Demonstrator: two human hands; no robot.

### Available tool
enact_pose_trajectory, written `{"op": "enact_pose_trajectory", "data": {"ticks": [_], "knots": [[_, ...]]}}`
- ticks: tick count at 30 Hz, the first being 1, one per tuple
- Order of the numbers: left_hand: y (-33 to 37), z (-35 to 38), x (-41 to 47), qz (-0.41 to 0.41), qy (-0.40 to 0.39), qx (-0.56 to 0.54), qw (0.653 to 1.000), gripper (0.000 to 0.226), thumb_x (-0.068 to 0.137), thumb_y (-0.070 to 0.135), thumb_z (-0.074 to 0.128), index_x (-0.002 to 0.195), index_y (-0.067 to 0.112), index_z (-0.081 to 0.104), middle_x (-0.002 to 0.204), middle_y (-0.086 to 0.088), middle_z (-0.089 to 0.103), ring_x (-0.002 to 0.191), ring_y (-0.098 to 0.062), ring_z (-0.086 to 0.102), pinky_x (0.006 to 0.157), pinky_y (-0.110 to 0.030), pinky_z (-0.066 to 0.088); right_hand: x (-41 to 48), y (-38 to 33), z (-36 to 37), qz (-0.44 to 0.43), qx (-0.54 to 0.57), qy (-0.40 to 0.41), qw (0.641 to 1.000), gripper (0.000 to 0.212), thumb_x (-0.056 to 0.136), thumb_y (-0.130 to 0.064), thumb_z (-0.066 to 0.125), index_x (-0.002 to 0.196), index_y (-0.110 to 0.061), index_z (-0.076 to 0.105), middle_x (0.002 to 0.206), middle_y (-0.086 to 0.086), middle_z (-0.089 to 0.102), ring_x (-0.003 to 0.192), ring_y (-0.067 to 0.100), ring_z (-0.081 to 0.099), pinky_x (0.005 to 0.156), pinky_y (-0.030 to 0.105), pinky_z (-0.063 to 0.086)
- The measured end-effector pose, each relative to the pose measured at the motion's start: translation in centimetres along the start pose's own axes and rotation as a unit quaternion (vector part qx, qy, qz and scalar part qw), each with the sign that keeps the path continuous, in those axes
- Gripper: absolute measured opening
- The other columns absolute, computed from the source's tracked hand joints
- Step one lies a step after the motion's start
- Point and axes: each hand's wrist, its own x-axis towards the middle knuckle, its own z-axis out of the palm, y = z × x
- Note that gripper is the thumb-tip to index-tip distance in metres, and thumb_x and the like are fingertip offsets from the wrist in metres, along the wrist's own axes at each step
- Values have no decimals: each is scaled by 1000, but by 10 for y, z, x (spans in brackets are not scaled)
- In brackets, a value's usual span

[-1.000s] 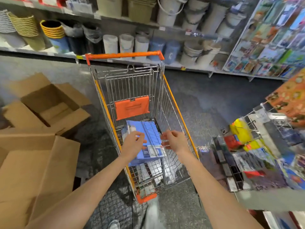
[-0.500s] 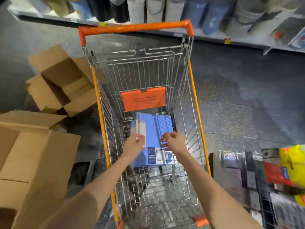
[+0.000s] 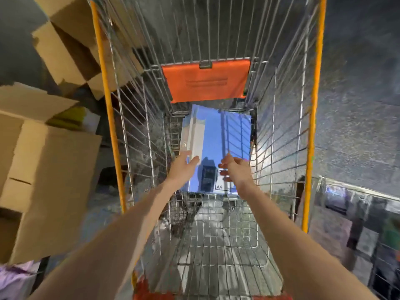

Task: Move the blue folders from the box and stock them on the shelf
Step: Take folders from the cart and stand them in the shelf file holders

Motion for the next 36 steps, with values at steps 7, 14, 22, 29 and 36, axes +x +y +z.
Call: {"op": "enact_pose_trajectory", "data": {"ticks": [7, 14, 22, 29, 36], "knots": [[-18, 18, 24, -24, -25, -4, 999, 66, 104, 40, 50, 159, 18, 23, 152, -5, 43, 142, -24, 42, 111, -33, 34, 27, 14, 8, 13, -17, -15, 1000, 47, 106, -40, 38, 129, -4, 57, 119, 8, 66, 92, 16, 62, 77, 28, 52], [-22, 36, 29, -27, 16, -6, 999, 60, 103, 38, 51, 156, 21, 28, 149, -6, 48, 133, -23, 49, 97, -27, 36, 42, 28, 11, 25, -11, -2, 1000, 45, 106, -41, 36, 125, -6, 58, 106, 4, 67, 87, 16, 62, 82, 35, 56], [-16, 41, 27, -50, -2, -52, 997, 64, 104, 41, 47, 159, 19, 21, 156, 0, 41, 143, -22, 39, 119, -45, 30, 41, 32, 11, 18, -30, 6, 999, 40, 105, -47, 36, 108, -17, 63, 100, 5, 70, 97, 23, 67, 95, 47, 54], [-8, 53, 31, -45, 12, -38, 998, 66, 105, 39, 44, 161, 21, 15, 161, -3, 33, 149, -24, 27, 118, -39, 25, 47, 28, 9, 15, -15, 11, 1000, 35, 104, -46, 39, 108, -19, 61, 102, 0, 71, 102, 24, 67, 99, 48, 52], [2, 53, 33, -63, -2, -119, 991, 61, 108, 39, 37, 162, 25, 12, 166, 3, 21, 153, -20, 21, 121, -40, 19, 50, 26, 6, 5, -30, 19, 999, 44, 105, -46, 37, 127, -15, 58, 120, 3, 68, 115, 24, 62, 106, 48, 47]]}}
